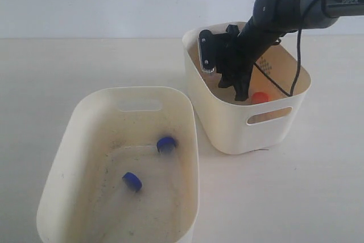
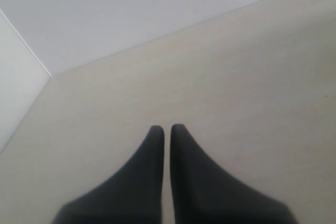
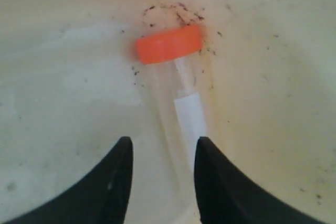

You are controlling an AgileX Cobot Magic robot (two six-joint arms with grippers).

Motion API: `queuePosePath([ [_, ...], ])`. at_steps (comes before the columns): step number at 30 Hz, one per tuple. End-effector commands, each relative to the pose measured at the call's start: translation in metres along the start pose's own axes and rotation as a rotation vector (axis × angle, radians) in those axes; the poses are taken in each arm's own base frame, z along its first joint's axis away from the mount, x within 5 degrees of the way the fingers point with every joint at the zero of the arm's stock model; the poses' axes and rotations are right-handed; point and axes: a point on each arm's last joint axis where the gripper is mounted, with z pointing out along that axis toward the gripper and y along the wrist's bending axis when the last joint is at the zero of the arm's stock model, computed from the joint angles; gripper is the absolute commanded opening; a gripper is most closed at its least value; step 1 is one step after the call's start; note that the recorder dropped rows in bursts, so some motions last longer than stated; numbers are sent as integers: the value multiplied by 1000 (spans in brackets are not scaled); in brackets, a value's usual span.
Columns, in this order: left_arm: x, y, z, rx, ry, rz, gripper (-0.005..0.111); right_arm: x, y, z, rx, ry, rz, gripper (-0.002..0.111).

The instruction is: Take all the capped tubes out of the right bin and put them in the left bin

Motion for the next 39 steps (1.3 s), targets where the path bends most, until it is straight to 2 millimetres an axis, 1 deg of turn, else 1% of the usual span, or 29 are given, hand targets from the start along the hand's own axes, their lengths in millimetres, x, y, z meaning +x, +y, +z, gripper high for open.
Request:
queuePosePath([
  [1,-1,0,0,4,-8,-12,4,2,-3,2,22,1,7,38],
  [7,-1,0,0,4,-8,-12,4,2,-3,2,28,0,9,38],
  [9,-1,0,0,4,-8,-12,4,1,-4,2,40,0,9,40],
  [11,-1,0,0,4,-8,-12,4,1,-6,1,57,-1,9,48],
  [13,-1,0,0,4,-8,-12,4,2,-7,3,70,-1,9,58],
  [15,-1,0,0,4,-8,-12,4,2,-7,3,71,-1,9,64],
  [20,-1,0,0,4,-8,-12,4,3,-5,7,63,2,11,62],
  [27,-1,0,0,4,-8,-12,4,8,5,25,2,14,18,61],
  [30,-1,0,0,4,-8,-12,4,8,6,26,0,15,20,57],
  [31,-1,0,0,4,-8,-12,4,8,6,26,0,15,20,55],
  [37,-1,0,0,4,-8,-12,4,8,7,26,-11,15,51,30],
  [39,-1,0,0,4,-8,-12,4,8,8,26,-18,15,51,24],
])
